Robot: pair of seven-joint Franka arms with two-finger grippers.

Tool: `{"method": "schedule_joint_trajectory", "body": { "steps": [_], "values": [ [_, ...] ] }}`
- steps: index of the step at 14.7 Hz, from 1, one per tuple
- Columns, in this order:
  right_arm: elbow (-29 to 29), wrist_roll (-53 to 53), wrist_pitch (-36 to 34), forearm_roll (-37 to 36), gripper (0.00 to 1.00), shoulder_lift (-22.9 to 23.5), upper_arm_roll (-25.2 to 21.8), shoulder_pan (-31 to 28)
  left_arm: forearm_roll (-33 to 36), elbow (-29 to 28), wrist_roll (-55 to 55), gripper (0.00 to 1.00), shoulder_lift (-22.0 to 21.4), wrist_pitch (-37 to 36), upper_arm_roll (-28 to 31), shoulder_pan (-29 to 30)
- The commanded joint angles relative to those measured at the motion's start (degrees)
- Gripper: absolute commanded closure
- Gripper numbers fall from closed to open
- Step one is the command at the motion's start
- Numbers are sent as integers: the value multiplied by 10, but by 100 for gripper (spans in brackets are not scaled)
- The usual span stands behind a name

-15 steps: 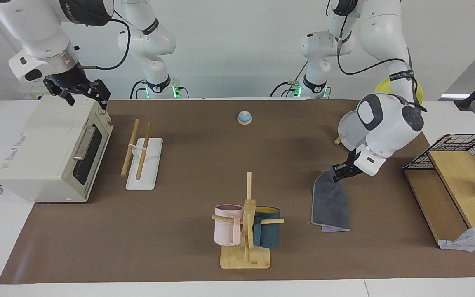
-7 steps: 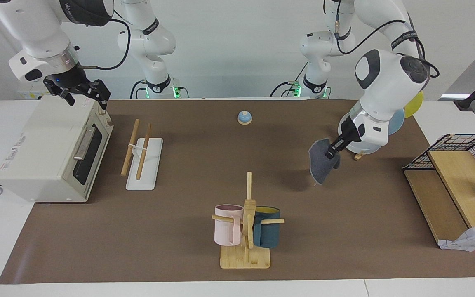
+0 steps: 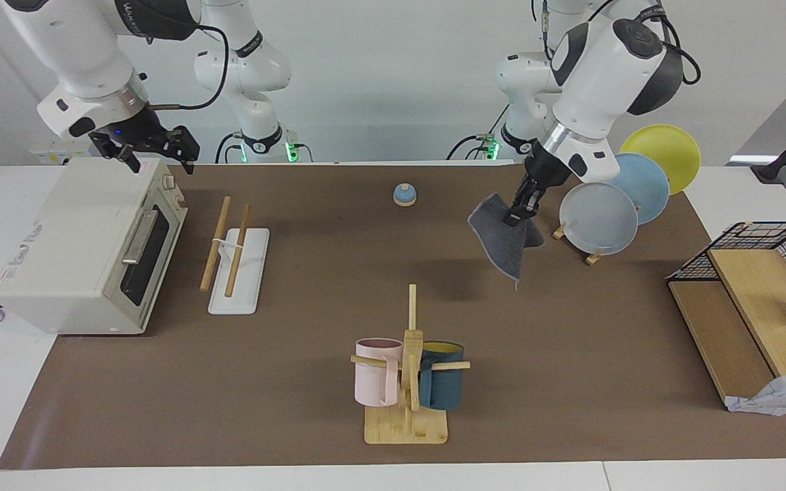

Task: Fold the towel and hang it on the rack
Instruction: 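Carry the towel toward center while the right gripper reaches toward it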

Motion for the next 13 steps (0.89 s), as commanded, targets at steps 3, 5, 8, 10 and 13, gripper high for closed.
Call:
{"method": "schedule_joint_trajectory", "body": {
  "steps": [3,5,8,10,13],
  "values": [
    [-28,192,51,142,0,-7,0,-10,-31,16,-174,100,-10,20,-35,-1],
    [-69,233,87,189,0,-25,0,-7,-55,8,-224,100,-15,47,-42,-1],
    [-137,382,193,292,0,-52,8,18,-91,5,-257,100,-18,63,-42,-20],
    [-151,503,260,334,0,-51,9,61,-94,-6,-286,100,-20,89,-42,-40],
    [-167,660,356,376,0,-50,10,107,-95,-33,-335,100,-33,140,-42,-63]
  ]
}}
